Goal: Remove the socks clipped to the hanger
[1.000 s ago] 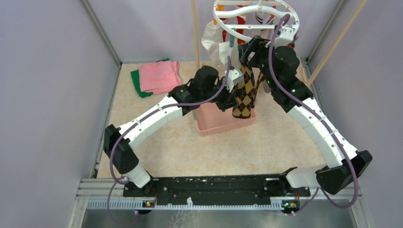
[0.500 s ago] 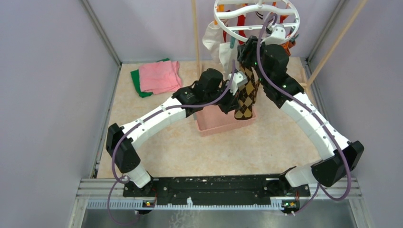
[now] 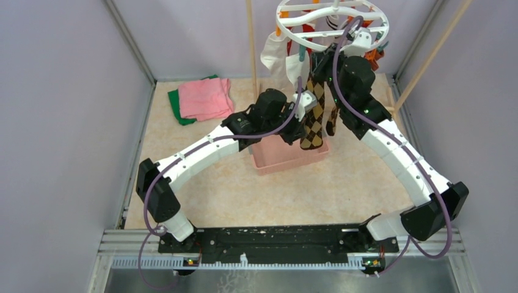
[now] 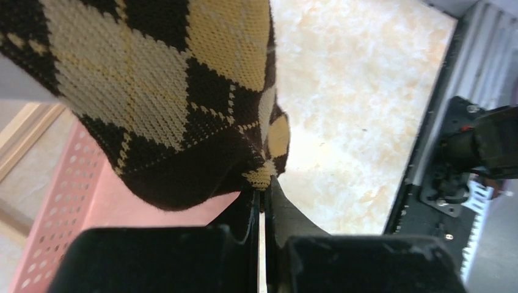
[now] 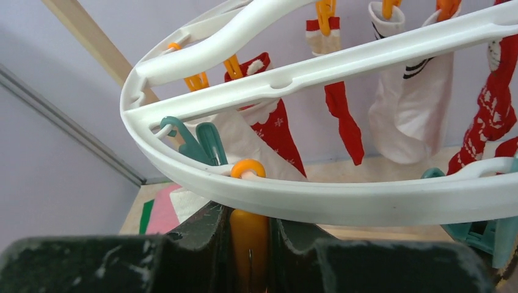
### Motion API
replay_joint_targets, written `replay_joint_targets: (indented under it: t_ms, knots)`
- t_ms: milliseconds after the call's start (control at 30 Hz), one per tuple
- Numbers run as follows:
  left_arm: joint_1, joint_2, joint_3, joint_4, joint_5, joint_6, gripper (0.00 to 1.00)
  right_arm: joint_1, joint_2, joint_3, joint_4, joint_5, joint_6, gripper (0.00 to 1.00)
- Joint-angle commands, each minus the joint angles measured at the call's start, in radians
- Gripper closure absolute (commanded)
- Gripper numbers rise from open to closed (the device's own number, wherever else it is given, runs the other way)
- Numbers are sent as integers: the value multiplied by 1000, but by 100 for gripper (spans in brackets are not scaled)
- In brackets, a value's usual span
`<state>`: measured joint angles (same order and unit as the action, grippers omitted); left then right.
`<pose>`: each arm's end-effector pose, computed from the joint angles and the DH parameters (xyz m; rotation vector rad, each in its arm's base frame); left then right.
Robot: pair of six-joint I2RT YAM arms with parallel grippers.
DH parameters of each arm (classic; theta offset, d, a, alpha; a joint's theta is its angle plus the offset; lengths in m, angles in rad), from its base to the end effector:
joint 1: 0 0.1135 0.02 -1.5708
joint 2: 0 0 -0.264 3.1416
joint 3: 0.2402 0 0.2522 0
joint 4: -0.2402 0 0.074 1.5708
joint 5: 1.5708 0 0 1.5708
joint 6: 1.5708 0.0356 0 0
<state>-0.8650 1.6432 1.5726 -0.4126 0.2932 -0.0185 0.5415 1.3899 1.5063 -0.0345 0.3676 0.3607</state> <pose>0.2408 -0.2985 0.3692 1.0494 1.8661 -0.8359 0.2771 0.1518 0.4700 0.1640 1.5021 0.4531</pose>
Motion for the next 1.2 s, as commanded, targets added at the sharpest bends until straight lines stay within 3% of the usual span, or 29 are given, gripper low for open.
replay_joint_targets:
  t_ms: [0, 167, 367, 833, 867, 967, 1167]
  knots:
    - [-4, -42, -45, 21, -127, 52, 100, -17, -66, -2, 69, -60, 30, 100]
    - [28, -77, -111, 7, -283, 89, 100, -69, -114, -56, 73, -140, 97, 100]
    - [106, -85, -156, 11, -283, 92, 100, -104, -131, -91, 71, -228, 137, 100]
    - [107, -35, -134, 60, -184, 84, 100, -180, -157, -156, 117, -460, 260, 100]
    - [107, -40, -133, 68, -176, 83, 100, -180, -157, -156, 105, -453, 263, 95]
    - [106, -55, -129, 87, -156, 80, 100, -180, -162, -166, 88, -430, 268, 68]
    - [106, -64, -135, 92, -142, 81, 100, -180, -196, -191, 70, -387, 273, 34]
